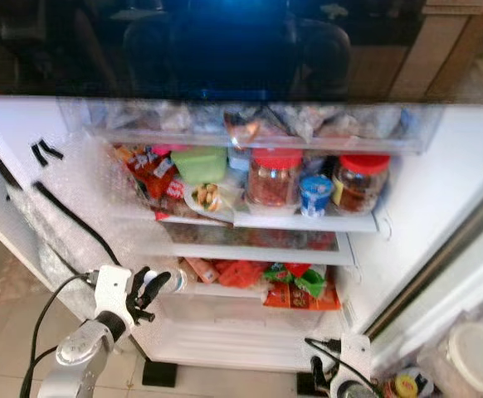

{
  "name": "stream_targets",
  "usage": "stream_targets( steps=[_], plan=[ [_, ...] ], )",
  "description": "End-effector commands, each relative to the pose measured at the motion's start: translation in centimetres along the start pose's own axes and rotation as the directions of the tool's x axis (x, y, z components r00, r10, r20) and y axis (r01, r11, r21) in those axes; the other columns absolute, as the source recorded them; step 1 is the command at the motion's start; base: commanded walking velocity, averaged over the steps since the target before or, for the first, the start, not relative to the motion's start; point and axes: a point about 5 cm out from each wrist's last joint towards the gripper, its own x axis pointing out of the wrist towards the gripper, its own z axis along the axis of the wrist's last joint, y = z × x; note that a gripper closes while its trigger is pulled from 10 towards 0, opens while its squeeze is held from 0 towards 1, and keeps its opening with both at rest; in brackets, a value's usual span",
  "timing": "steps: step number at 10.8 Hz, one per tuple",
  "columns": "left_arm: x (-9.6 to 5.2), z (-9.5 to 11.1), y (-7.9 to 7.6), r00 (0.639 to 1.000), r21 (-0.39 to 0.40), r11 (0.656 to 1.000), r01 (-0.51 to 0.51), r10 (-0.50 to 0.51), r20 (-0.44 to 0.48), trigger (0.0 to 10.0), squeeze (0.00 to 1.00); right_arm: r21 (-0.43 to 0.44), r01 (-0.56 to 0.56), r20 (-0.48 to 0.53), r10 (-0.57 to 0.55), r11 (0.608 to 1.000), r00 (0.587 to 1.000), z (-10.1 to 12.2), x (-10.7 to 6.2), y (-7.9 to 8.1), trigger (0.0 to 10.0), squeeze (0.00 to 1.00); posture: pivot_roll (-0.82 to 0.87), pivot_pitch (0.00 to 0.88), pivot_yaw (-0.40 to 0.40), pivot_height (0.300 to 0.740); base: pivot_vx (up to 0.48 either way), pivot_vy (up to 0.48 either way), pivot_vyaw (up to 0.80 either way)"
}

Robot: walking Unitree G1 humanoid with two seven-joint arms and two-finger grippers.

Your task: Restocking fridge

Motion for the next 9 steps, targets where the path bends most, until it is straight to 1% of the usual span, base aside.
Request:
stream_targets(
  steps=[1, 2, 5, 8, 9],
  plan=[
    [0.1, 0.3, -0.1, 1.0, 0.001, 1.0, 0.008, -0.008, 0.013, 10.0, 0.0, 0.034, 0.021, -0.072, -0.018, 0.999, 0.997, -1.9, -0.4, -0.6, 10.0, 0.0, -0.07, 0.018, 0.009, 0.62, 0.0, 0.0, 0.0],
    [0.2, 0.3, -0.1, 1.0, 0.001, 1.0, 0.009, -0.009, 0.014, 10.0, 0.0, 0.03, 0.013, -0.073, -0.011, 0.999, 0.997, -1.9, -0.4, -0.6, 10.0, 0.0, -0.07, 0.019, 0.01, 0.605, 0.0, 0.0, 0.0],
    [0.5, 0.7, -0.2, 1.0, 0.009, 1.0, 0.01, -0.011, 0.026, 10.0, 0.0, 0.036, 0.013, -0.069, -0.01, 0.999, 0.998, -2.0, -0.4, -0.6, 10.0, 0.0, -0.08, 0.024, 0.01, 0.6, 0.0, 0.0, 0.0],
    [0.9, 2.0, -0.6, 0.996, 0.046, 0.999, 0.015, -0.019, 0.086, 10.0, 0.0, 0.046, 0.006, -0.069, -0.002, 0.999, 0.998, -2.0, -0.4, -0.6, 10.0, 0.0, -0.08, 0.027, 0.009, 0.6, 0.0, 0.0, 0.0],
    [1.2, 2.7, -0.6, 0.993, 0.06, 0.998, 0.003, -0.01, 0.116, 10.0, 0.0, 0.051, 0.0, -0.069, 0.003, 0.999, 0.998, -2.0, -0.4, -0.5, 10.0, 0.0, -0.08, 0.028, 0.008, 0.6, 0.0, 0.0, 0.0]
  ],
)
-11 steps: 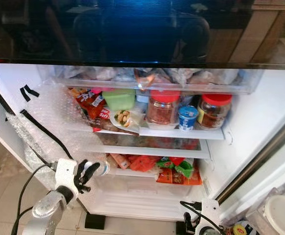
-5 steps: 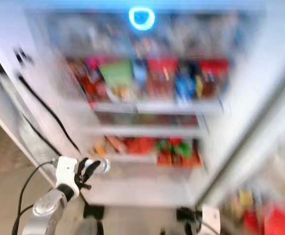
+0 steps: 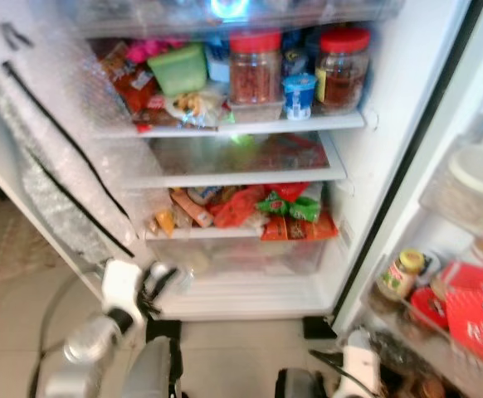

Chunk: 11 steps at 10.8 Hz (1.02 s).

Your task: Restocking fridge

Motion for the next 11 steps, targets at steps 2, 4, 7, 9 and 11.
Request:
stream_targets(
  steps=[2, 4, 7, 9, 11],
  plan=[
    [0.9, 2.4, 0.6, 0.995, 0.054, 0.998, -0.034, 0.028, 0.101, 10.0, 0.0, 0.015, 0.001, 0.0, -0.001, 1.0, 1.0, 0.0, 0.0, -0.2, 10.0, 0.0, -0.08, 0.027, 0.008, 0.6, 0.0, 0.0, 0.0],
    [1.5, 4.8, 0.2, 0.978, 0.129, 0.991, -0.044, 0.016, 0.21, 10.0, 0.0, 0.016, -0.002, 0.0, 0.002, 1.0, 1.0, 0.0, 0.0, -0.1, 10.0, 0.0, -0.08, 0.028, 0.009, 0.6, 0.0, 0.0, 0.0],
    [2.3, 7.5, 0.3, 0.945, 0.218, 0.97, -0.104, 0.028, 0.327, 10.0, 0.0, 0.016, -0.008, 0.0, 0.008, 1.0, 1.0, 0.0, 0.0, -0.1, 10.0, 0.0, -0.08, 0.027, 0.008, 0.6, 0.0, 0.0, 0.0],
    [2.7, 7.5, 0.3, 0.943, 0.206, 0.971, -0.12, 0.047, 0.33, 10.0, 0.0, 0.013, -0.014, 0.002, 0.014, 1.0, 1.0, 0.2, 0.0, 0.0, 10.0, 0.0, -0.08, 0.022, 0.005, 0.6, 0.124, 0.0, 0.0],
    [2.8, 7.6, 0.2, 0.941, 0.219, 0.968, -0.122, 0.042, 0.337, 10.0, 0.0, 0.015, -0.016, 0.001, 0.016, 1.0, 1.0, 0.2, 0.0, 0.1, 10.0, 0.0, -0.08, 0.02, 0.009, 0.6, 0.253, 0.0, 0.0]
  ],
)
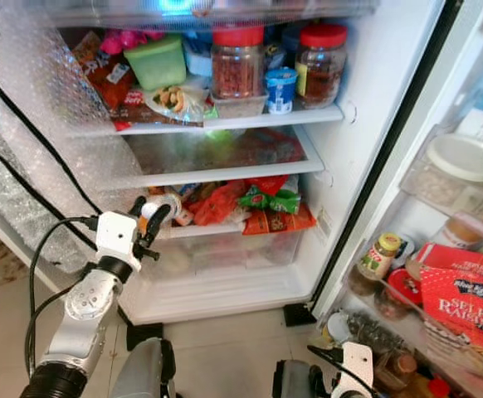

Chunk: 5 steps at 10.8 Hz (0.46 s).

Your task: Restocking fridge

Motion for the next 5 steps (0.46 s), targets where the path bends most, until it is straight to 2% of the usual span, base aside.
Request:
stream_targets(
  steps=[1, 5],
  plan=[
    [0.46, 0.45, -0.07, 1.0, 0.018, 1.0, 0.009, -0.009, 0.026, 10.0, 0.0, 0.007, 0.0, -0.013, 0.0, 1.0, 1.0, -0.27, -0.03, -0.01, 10.0, 0.0, -0.07, 0.019, 0.01, 0.6, 0.259, 0.0, 0.0],
    [0.44, 0.43, -0.15, 1.0, 0.017, 1.0, 0.008, -0.008, 0.028, 10.0, 0.0, 0.007, 0.0, -0.014, 0.0, 1.0, 1.0, -0.28, -0.02, 0.01, 10.0, 0.0, -0.07, 0.019, 0.01, 0.6, 0.262, 0.0, 0.0]
  ],
)
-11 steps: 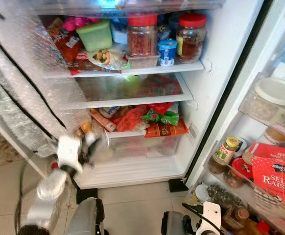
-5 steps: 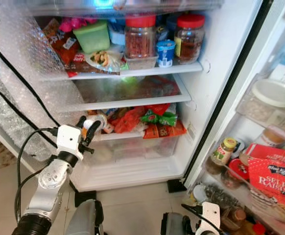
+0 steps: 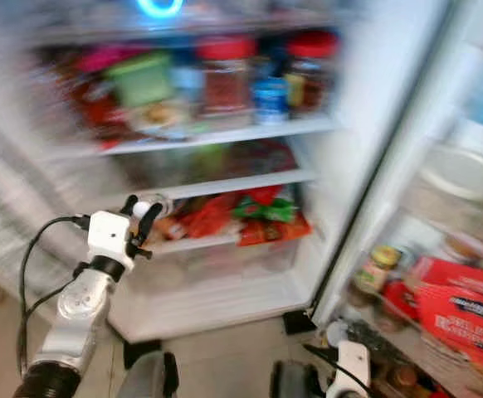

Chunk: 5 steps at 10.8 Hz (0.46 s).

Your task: Restocking fridge

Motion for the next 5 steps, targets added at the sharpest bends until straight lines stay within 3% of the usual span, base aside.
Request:
stream_targets(
  steps=[1, 5],
  plan=[
    [0.42, 0.74, 0.07, 0.999, 0.027, 1.0, 0.016, -0.017, 0.04, 10.0, 0.0, 0.009, -0.003, -0.007, 0.003, 1.0, 1.0, -0.11, 0.04, 0.2, 10.0, 0.0, -0.08, 0.018, 0.011, 0.6, 0.289, 0.0, 0.0],
    [0.51, 1.17, -0.16, 0.998, 0.04, 0.999, 0.015, -0.018, 0.067, 10.0, 0.0, 0.012, -0.006, -0.008, 0.006, 1.0, 1.0, -0.18, 0.03, 0.24, 10.0, 0.0, -0.08, 0.019, 0.012, 0.6, 0.283, 0.0, 0.0]
  ],
)
